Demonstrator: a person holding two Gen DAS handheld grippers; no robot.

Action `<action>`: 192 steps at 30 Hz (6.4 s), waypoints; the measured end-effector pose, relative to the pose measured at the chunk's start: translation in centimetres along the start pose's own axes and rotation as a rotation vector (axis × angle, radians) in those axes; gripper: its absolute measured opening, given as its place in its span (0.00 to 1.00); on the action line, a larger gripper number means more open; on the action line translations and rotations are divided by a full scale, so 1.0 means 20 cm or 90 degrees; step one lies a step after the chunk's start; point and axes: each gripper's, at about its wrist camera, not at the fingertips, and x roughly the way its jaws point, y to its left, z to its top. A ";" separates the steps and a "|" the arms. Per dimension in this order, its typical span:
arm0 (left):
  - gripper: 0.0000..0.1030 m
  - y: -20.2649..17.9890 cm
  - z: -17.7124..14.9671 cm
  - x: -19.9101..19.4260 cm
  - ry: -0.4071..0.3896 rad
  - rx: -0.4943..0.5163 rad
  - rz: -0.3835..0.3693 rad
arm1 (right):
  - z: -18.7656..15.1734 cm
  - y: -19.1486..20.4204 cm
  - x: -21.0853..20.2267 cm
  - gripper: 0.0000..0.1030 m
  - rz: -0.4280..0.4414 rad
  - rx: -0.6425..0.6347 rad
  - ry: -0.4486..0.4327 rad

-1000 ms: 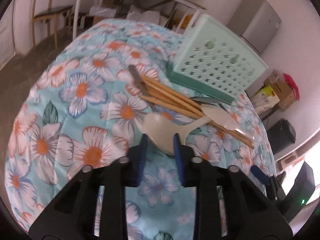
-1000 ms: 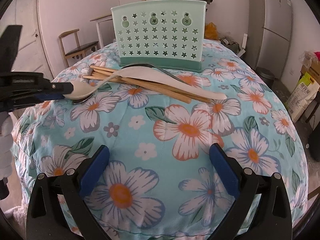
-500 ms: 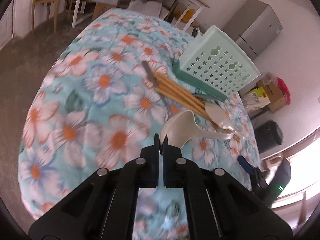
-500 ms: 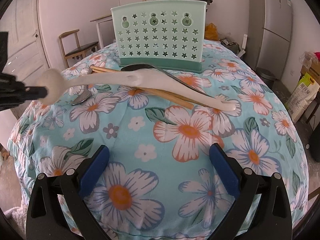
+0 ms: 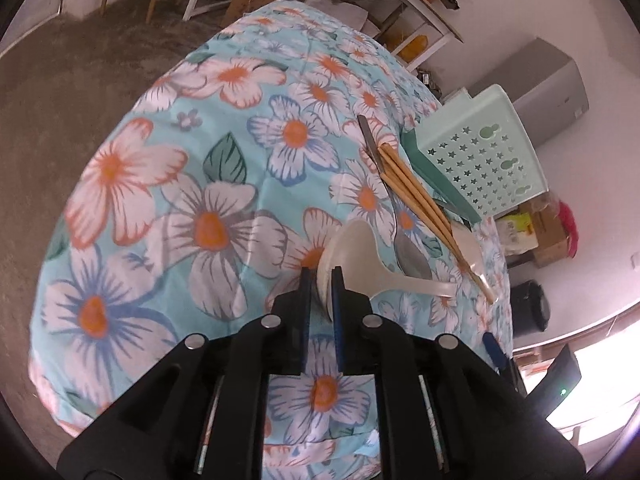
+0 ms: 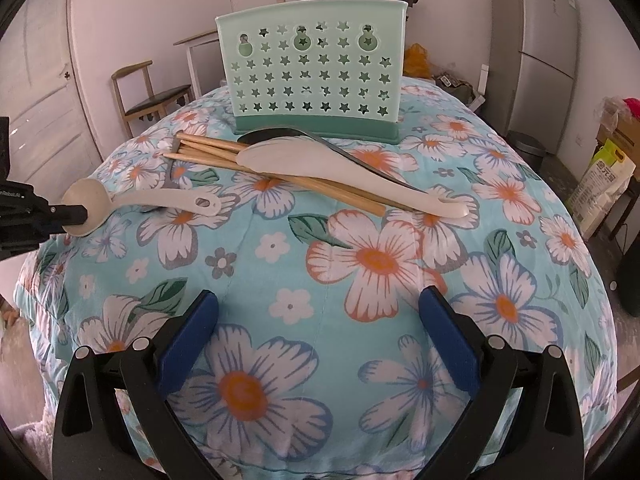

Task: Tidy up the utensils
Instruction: 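Grasp the white plastic spoon by its handle with the left tool, then lift the white plastic spoon slightly with the left tool, then grasp the metal spoon beside the chopsticks with the right tool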

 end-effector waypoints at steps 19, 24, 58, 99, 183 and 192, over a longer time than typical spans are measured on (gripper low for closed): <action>0.08 -0.02 -0.01 0.03 -0.039 0.016 0.011 | 0.01 0.00 0.01 0.94 -0.001 0.001 0.005; 0.08 -0.02 0.00 0.03 -0.041 0.018 0.011 | 0.01 0.00 0.01 0.94 -0.002 0.001 0.006; 0.08 -0.04 0.00 0.04 -0.048 0.048 0.025 | 0.02 0.00 0.01 0.94 -0.002 0.001 0.011; 0.05 0.01 0.07 -0.33 -0.002 0.196 -0.068 | 0.32 0.09 -0.38 0.93 0.069 -0.177 -0.119; 0.07 0.25 0.00 -0.20 -0.035 0.140 0.002 | 0.45 0.68 -0.05 0.08 0.237 -0.513 -0.028; 0.07 0.25 0.02 -0.18 -0.029 0.141 -0.004 | 0.42 0.55 0.21 0.08 0.154 -0.471 0.072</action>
